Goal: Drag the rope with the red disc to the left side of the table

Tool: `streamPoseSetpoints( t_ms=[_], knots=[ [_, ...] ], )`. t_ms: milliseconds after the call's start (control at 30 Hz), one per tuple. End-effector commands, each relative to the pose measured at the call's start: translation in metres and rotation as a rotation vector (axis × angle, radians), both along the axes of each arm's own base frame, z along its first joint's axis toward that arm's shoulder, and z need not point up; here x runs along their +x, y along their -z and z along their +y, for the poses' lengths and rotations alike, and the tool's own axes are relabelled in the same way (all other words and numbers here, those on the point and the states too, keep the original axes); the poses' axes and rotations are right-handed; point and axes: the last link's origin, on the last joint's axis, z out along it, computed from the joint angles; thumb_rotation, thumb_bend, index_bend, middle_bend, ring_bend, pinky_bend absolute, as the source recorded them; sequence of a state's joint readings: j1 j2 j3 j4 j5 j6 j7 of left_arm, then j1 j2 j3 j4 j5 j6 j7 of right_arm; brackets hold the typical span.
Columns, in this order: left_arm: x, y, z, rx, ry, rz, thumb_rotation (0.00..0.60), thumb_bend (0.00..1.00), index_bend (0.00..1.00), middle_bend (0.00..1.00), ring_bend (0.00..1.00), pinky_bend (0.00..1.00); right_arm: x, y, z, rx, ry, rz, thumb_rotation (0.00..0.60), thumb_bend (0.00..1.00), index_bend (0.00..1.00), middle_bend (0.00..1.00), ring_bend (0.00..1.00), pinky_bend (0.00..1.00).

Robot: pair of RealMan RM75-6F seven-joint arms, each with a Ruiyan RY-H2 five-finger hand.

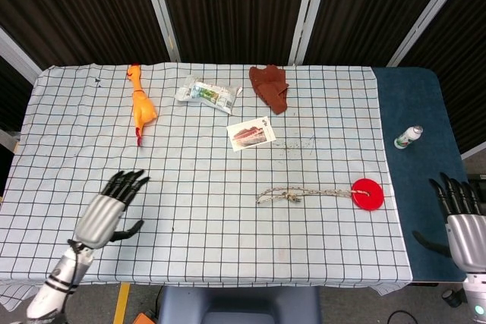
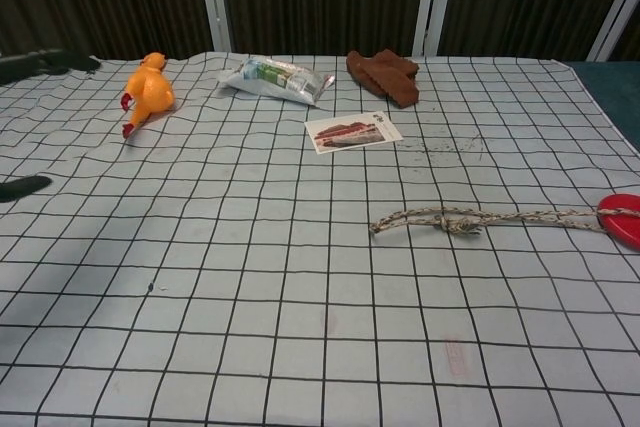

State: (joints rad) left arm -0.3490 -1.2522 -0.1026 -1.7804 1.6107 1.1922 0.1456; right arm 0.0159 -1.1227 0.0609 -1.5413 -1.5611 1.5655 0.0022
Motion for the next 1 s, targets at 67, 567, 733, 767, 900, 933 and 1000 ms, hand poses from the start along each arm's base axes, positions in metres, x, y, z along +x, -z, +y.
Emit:
streamPoseSetpoints(
  t_ms=[67,567,733,767,900,933,1000],
  knots=[
    [0.060,0.056,0.022,-0.148,0.108,-0.011,0.600,0.33,0.00,0.00,0.00,0.02,-0.001,0.000,-0.003,0.003,0.006,-0.001,0.600,0.25,0.00,0.00,0.00,0.00],
    [0.159,0.169,0.051,-0.265,0.211,0.064,0.600,0.33,0.00,0.00,0.00,0.02,-0.031,-0.017,0.012,-0.060,0.080,-0.035,0.600,0.25,0.00,0.00,0.00,0.00],
    [0.172,0.191,0.059,-0.285,0.180,0.078,0.600,0.33,0.00,0.00,0.00,0.02,-0.037,-0.021,0.017,-0.079,0.088,-0.044,0.600,0.25,0.00,0.00,0.00,0.00],
    [0.174,0.196,0.060,-0.286,0.172,0.082,0.600,0.33,0.00,0.00,0.00,0.02,-0.038,-0.022,0.018,-0.085,0.090,-0.046,0.600,0.25,0.00,0.00,0.00,0.00],
    [0.180,0.206,0.067,-0.235,0.155,0.119,0.600,0.32,0.00,0.00,0.00,0.02,-0.042,-0.026,0.020,-0.097,0.100,-0.050,0.600,0.25,0.00,0.00,0.00,0.00],
    [0.181,0.209,0.068,-0.227,0.148,0.126,0.600,0.32,0.00,0.00,0.00,0.01,-0.043,-0.026,0.021,-0.098,0.102,-0.051,0.600,0.25,0.00,0.00,0.00,0.00],
    [0.184,0.213,0.070,-0.216,0.128,0.124,0.600,0.32,0.01,0.00,0.00,0.01,-0.045,-0.026,0.021,-0.100,0.106,-0.054,0.600,0.25,0.00,0.00,0.00,0.00]
  ],
)
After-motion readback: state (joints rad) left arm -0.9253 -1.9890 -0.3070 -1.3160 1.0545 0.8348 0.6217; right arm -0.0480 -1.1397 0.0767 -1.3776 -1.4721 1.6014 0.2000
